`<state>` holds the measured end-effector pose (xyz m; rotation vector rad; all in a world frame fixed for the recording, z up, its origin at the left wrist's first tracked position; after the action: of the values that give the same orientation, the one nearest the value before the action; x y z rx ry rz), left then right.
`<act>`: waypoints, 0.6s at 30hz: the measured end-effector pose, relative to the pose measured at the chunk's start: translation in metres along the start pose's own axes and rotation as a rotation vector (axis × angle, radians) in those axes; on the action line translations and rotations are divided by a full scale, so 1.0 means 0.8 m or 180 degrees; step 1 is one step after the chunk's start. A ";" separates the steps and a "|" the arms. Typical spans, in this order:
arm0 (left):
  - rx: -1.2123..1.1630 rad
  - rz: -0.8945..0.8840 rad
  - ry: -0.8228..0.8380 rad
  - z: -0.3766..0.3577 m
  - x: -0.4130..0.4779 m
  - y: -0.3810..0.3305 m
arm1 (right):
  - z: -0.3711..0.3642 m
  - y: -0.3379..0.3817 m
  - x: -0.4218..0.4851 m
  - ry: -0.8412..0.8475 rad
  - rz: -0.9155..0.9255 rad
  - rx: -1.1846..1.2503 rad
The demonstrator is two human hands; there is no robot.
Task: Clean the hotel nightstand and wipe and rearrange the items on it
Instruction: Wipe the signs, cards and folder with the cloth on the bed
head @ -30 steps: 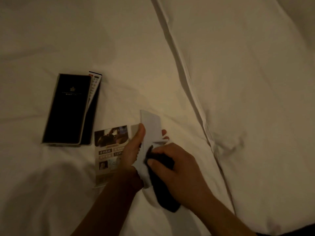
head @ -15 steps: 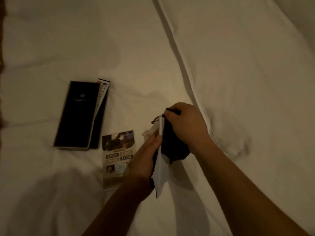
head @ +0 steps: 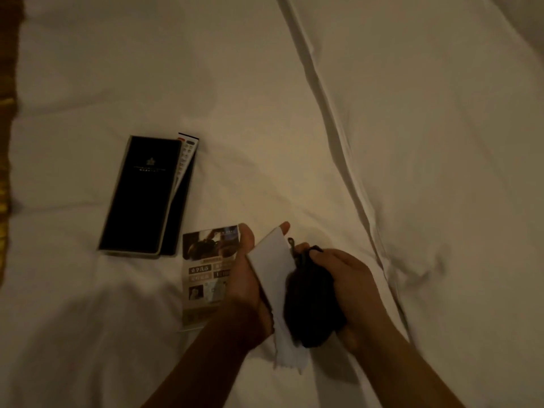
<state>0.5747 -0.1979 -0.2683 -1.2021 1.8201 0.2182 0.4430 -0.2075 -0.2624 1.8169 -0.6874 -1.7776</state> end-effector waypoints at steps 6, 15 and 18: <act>0.0102 -0.0259 0.0277 -0.002 0.018 -0.029 | 0.000 0.004 0.003 -0.0421 0.0259 0.0643; 0.3778 -0.2238 -0.1275 0.034 0.006 -0.096 | 0.004 0.001 0.014 -0.0449 0.0429 -0.0282; 0.4068 -0.3035 -0.1796 0.072 -0.022 -0.132 | -0.012 0.004 0.014 -0.0274 0.0698 -0.0728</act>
<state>0.6951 -0.2070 -0.2547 -0.7599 0.4716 -0.9220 0.4526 -0.2175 -0.2686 1.4642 -0.6588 -1.7185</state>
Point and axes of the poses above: each hand's wrist, its own x-axis towards the middle knuckle, its own z-axis out of the back of the hand, y = z × x, the point moved 2 cm from there along x, towards the middle knuckle, and after that the axes turned 5 degrees about -x, right-handed, at the moved point
